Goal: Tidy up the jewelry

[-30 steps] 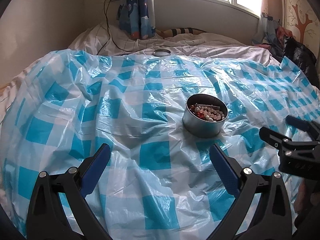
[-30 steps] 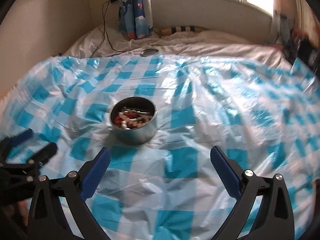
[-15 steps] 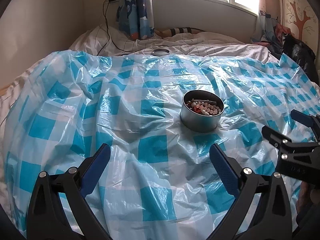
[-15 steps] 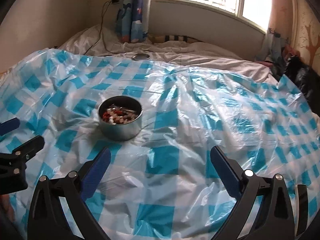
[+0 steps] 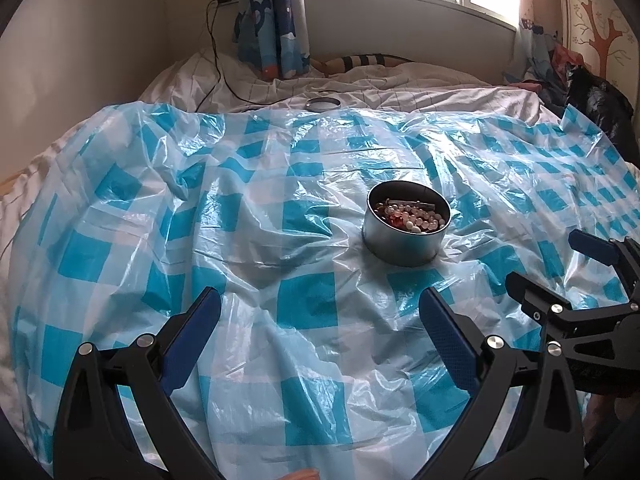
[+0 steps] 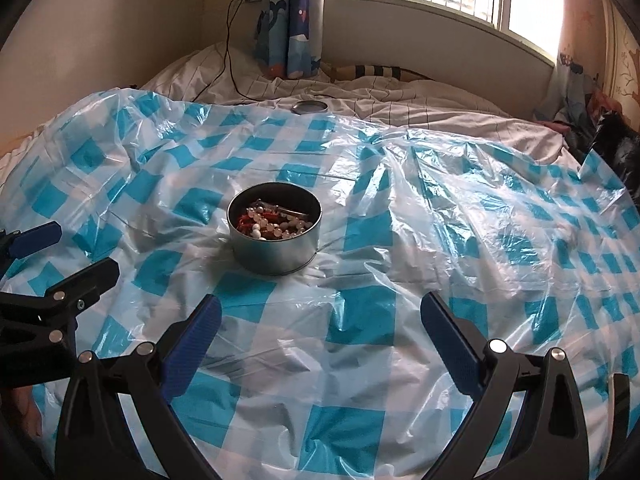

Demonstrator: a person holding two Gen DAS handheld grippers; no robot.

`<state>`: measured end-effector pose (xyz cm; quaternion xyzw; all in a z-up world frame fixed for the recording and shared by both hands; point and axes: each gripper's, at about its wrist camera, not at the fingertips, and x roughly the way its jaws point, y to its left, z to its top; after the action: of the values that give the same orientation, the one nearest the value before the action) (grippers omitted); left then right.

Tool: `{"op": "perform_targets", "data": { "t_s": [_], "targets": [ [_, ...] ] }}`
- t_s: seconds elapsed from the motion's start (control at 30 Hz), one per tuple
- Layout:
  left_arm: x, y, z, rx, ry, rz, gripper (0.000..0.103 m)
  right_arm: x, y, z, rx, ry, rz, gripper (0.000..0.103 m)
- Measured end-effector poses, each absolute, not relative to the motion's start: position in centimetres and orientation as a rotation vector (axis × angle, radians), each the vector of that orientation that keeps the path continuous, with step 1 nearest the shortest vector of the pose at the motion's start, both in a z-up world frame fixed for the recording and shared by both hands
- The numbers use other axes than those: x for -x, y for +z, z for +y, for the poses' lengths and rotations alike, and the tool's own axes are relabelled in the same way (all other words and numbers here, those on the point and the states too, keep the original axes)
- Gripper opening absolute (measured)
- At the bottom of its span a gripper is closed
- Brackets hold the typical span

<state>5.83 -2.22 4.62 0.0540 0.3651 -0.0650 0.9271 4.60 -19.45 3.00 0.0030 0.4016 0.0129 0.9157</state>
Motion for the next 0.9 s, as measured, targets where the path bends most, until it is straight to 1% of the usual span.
{"op": "perform_targets", "data": {
  "t_s": [0.6, 0.9],
  "targets": [
    [-8.7, 3.7, -2.6, -0.085, -0.088, 0.778, 0.095, -7.1, 1.8, -20.3, -0.056, 0.037, 0.851, 0.096],
    [-8.6, 4.0, -2.5, -0.075, -0.107, 0.773, 0.095, -7.4, 1.4, -20.4, -0.083, 0.048, 0.866, 0.096]
  ]
}}
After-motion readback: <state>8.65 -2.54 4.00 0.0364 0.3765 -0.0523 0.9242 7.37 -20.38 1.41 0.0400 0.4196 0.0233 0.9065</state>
